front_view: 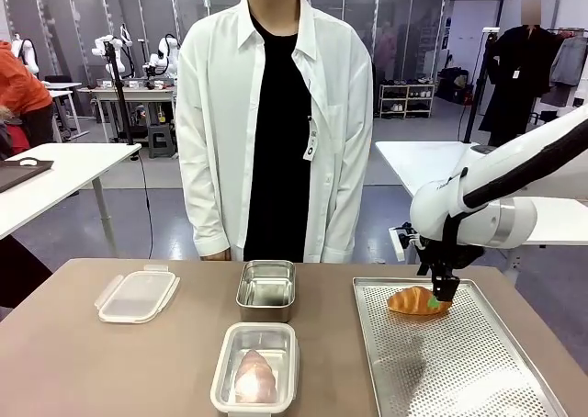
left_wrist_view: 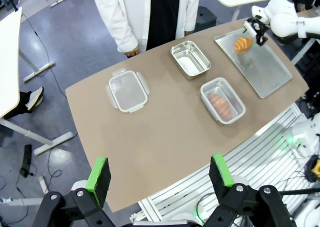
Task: Place the bread into the airtight container.
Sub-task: Pick up a Butter Roll and place it into an empty Airtight Container.
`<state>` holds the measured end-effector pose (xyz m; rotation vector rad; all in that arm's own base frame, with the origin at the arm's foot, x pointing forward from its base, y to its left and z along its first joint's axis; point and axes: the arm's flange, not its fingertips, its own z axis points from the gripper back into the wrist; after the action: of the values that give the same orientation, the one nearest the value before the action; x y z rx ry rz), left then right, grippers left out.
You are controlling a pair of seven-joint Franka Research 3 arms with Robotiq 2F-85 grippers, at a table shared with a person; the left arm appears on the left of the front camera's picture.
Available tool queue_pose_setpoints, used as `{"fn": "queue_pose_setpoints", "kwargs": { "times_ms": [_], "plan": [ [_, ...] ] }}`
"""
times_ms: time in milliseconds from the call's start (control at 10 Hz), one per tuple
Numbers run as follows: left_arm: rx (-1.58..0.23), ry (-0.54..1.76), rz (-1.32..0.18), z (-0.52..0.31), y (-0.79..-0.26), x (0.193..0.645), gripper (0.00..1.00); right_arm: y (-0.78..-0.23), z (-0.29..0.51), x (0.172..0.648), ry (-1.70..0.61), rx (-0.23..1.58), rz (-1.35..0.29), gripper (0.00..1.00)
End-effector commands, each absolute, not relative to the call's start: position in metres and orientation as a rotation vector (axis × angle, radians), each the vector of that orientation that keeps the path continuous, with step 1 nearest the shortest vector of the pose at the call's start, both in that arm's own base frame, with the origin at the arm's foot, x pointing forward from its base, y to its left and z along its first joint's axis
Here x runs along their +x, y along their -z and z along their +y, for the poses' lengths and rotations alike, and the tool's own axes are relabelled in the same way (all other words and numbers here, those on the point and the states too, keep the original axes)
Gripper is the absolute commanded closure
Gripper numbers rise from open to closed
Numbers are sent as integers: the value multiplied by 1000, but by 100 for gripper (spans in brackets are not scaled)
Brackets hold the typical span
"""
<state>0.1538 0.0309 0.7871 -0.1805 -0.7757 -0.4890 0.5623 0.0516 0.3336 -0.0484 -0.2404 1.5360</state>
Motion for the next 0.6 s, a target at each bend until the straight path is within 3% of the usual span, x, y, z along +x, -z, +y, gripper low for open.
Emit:
{"fn": "queue_pose_setpoints", "kwargs": {
  "times_ms": [0, 500],
  "plan": [
    [-178, 502, -776, 30, -787, 153, 0, -325, 58, 579, -1484, -73, -224, 0],
    [-178, 502, -776, 30, -787, 153, 0, -301, 64, 596, -1449, -23, -141, 0]
  ]
}}
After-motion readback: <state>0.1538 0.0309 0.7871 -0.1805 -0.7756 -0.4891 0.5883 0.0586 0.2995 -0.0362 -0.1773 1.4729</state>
